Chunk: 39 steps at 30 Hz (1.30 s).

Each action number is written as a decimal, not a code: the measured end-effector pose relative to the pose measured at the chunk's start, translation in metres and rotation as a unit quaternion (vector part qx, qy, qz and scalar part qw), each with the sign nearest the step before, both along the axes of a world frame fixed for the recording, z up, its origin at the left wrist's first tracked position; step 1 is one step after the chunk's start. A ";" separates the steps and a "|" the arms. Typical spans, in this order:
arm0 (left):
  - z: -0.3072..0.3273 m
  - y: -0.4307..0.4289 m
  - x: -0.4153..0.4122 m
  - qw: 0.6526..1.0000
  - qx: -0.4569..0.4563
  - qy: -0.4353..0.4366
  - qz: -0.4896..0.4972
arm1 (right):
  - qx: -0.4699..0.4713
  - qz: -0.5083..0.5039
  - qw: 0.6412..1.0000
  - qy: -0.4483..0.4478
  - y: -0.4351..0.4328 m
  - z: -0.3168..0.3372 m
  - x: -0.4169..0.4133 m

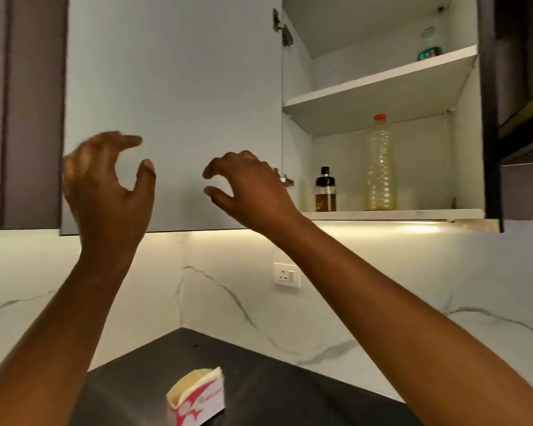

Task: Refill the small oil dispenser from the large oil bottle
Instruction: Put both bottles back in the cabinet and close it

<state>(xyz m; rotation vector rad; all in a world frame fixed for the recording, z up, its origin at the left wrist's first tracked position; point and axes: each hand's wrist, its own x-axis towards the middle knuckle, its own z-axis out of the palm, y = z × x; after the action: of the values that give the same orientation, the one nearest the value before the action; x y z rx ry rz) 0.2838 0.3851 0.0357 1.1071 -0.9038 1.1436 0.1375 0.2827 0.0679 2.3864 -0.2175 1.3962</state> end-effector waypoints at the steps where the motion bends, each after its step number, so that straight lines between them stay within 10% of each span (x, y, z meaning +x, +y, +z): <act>1: 0.000 0.008 0.014 0.999 0.001 0.018 0.033 | -0.023 0.002 1.000 0.007 0.008 0.001 0.013; 4: -0.006 0.021 0.046 0.987 0.040 0.120 0.103 | -0.071 0.020 0.997 0.026 0.025 0.005 0.050; 8: -0.010 0.020 0.068 0.963 0.101 0.234 -0.083 | -0.136 0.005 0.990 0.045 0.032 0.016 0.089; 17: -0.015 0.031 0.094 0.927 -0.016 0.255 -0.273 | -0.221 -0.047 0.968 0.111 0.033 0.042 0.146; 39: -0.044 -0.004 -0.075 0.875 0.077 -0.054 -0.474 | -0.142 0.074 0.979 -0.124 0.040 0.026 -0.042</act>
<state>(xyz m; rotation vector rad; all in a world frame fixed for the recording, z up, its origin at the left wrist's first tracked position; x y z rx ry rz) 0.2089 0.3815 -0.0078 0.5634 -1.4230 0.3109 0.0957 0.3227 0.0939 2.0310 0.0951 1.6692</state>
